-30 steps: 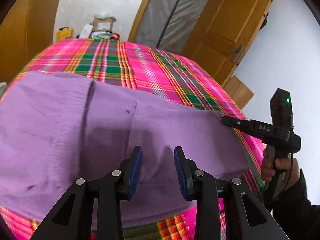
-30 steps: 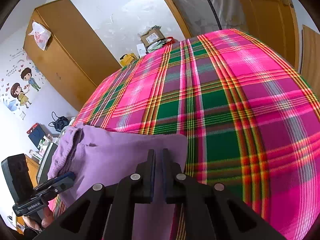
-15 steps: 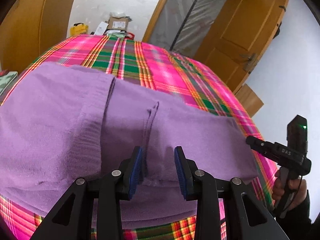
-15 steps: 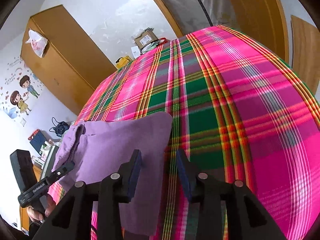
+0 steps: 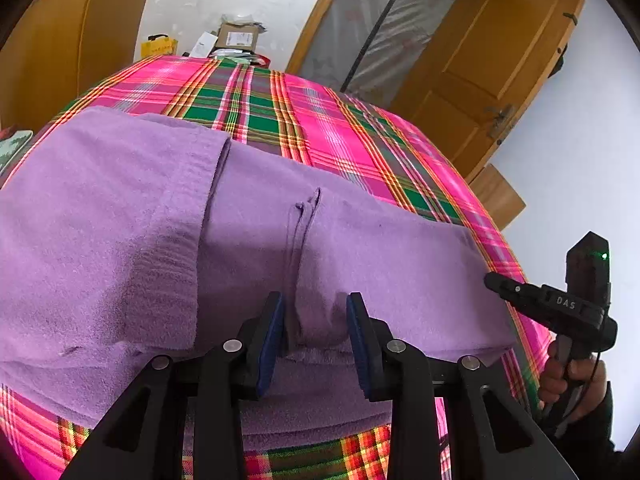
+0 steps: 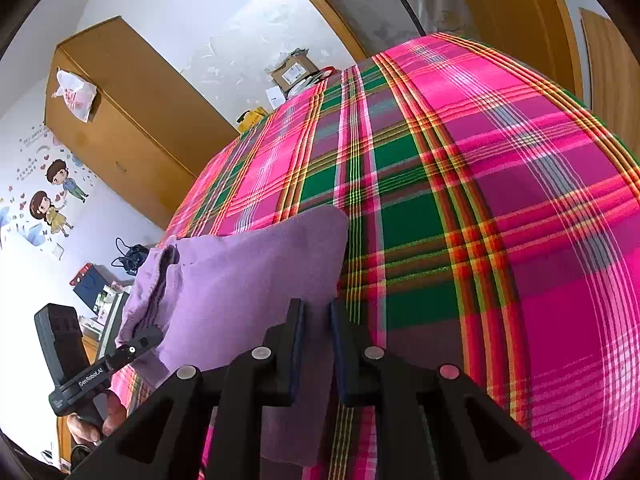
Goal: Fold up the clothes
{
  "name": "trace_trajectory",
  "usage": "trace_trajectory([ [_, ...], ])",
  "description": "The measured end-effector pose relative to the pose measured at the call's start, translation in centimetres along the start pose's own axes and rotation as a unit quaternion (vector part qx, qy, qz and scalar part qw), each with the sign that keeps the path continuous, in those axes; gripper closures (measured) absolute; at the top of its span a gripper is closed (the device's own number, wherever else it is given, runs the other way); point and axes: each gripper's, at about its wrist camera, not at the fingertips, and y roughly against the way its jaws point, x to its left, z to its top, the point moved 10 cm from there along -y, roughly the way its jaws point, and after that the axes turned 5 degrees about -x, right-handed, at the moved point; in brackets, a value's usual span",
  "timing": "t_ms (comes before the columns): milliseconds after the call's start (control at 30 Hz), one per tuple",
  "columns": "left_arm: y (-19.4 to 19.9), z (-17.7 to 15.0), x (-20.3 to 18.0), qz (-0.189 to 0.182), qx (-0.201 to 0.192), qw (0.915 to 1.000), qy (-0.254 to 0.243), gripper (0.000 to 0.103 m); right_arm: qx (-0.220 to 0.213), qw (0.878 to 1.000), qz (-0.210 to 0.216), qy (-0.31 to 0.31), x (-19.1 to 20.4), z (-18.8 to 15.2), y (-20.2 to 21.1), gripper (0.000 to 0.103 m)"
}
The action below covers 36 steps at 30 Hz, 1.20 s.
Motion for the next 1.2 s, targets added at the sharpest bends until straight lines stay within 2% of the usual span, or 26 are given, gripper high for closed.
trace_trajectory([
  [100, 0.7, 0.0, -0.4, 0.004, -0.006, 0.9998, -0.016, 0.071, -0.010, 1.000, -0.006, 0.002, 0.2, 0.4, 0.7, 0.085],
  [200, 2.7, 0.7, -0.7, -0.007, -0.029, 0.9994, -0.019, 0.068, -0.027, 1.000, 0.000, 0.011, 1.3, 1.1, 1.9, 0.085],
  [267, 4.0, 1.5, 0.1, 0.004, -0.047, 0.9987, -0.020, 0.068, -0.035, 0.999, 0.010, 0.017, 2.3, 1.4, 2.5, 0.084],
  [400, 5.8, 2.7, 3.3, 0.045, -0.071, 0.9965, -0.003, 0.068, -0.030, 0.997, 0.063, 0.033, 6.5, 1.3, 2.6, 0.073],
  [500, 6.7, 3.1, 7.6, 0.089, -0.078, 0.9923, 0.037, 0.068, -0.004, 0.993, 0.110, 0.041, 10.1, 0.1, 1.1, 0.067],
  [667, 8.4, 2.6, 13.2, 0.149, -0.083, 0.9816, 0.085, 0.068, 0.065, 0.982, 0.165, 0.072, 17.0, -3.5, -3.0, 0.066],
  [767, 9.5, 1.9, 15.3, 0.167, -0.089, 0.9767, 0.101, 0.068, 0.103, 0.972, 0.190, 0.098, 20.9, -5.6, -5.3, 0.066],
  [867, 10.2, 1.6, 16.4, 0.176, -0.092, 0.9742, 0.107, 0.068, 0.138, 0.965, 0.196, 0.109, 23.5, -7.1, -8.0, 0.066],
  [1000, 10.8, 1.2, 17.5, 0.175, -0.091, 0.9739, 0.112, 0.068, 0.174, 0.960, 0.195, 0.105, 24.9, -8.4, -10.9, 0.066],
  [1200, 10.4, 1.1, 18.2, 0.166, -0.086, 0.9762, 0.110, 0.068, 0.197, 0.957, 0.187, 0.101, 25.4, -9.5, -12.6, 0.063],
])
